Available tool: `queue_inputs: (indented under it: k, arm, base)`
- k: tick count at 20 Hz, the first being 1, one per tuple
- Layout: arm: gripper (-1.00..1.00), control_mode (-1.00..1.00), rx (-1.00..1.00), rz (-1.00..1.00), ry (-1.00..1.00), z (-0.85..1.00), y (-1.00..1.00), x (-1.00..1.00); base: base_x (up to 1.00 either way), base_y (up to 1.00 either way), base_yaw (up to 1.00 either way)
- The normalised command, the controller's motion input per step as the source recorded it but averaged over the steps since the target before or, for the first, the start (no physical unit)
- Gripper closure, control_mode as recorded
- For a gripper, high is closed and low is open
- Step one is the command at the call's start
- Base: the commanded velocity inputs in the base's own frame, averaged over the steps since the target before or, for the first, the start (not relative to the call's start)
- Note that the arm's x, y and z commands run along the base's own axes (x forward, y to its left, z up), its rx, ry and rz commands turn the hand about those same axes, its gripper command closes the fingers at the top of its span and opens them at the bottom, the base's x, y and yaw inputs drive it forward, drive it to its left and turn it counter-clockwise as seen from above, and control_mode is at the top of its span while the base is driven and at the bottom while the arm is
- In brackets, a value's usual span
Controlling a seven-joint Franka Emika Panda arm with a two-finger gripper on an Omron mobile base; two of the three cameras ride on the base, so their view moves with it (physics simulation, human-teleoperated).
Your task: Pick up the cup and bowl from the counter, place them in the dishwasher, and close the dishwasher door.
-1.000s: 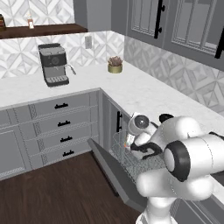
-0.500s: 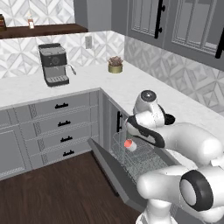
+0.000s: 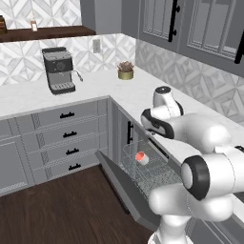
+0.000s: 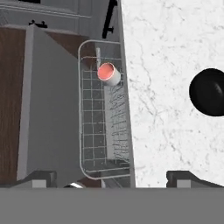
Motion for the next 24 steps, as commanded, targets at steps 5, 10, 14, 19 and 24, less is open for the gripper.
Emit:
queue_inputs:
  k: [5,10,14,19,24]
  arm:
    - [-1.0,-1.0,0.01,-0.03,0.13,-0.22,-0.66,0.29]
    - [-1.0,-1.0,0.0,0.0,0.06,-0.22,-0.63,0.45]
    - [-1.0,-1.0,0.02,0.02,0.0,-0.19,-0.59,0.31]
    - [-1.0,-1.0,0.01,0.03,0.0,-0.2,-0.42,0.35]
    - [-1.0,-1.0,0.01,0.03,0.0,-0.19,-0.42,0.28]
  base:
    - [0.0,0.0,0.0]
    - [0.0,0.0,0.0]
    - [0.0,0.0,0.0]
    - [0.0,0.0,0.0]
    - [0.0,0.0,0.0]
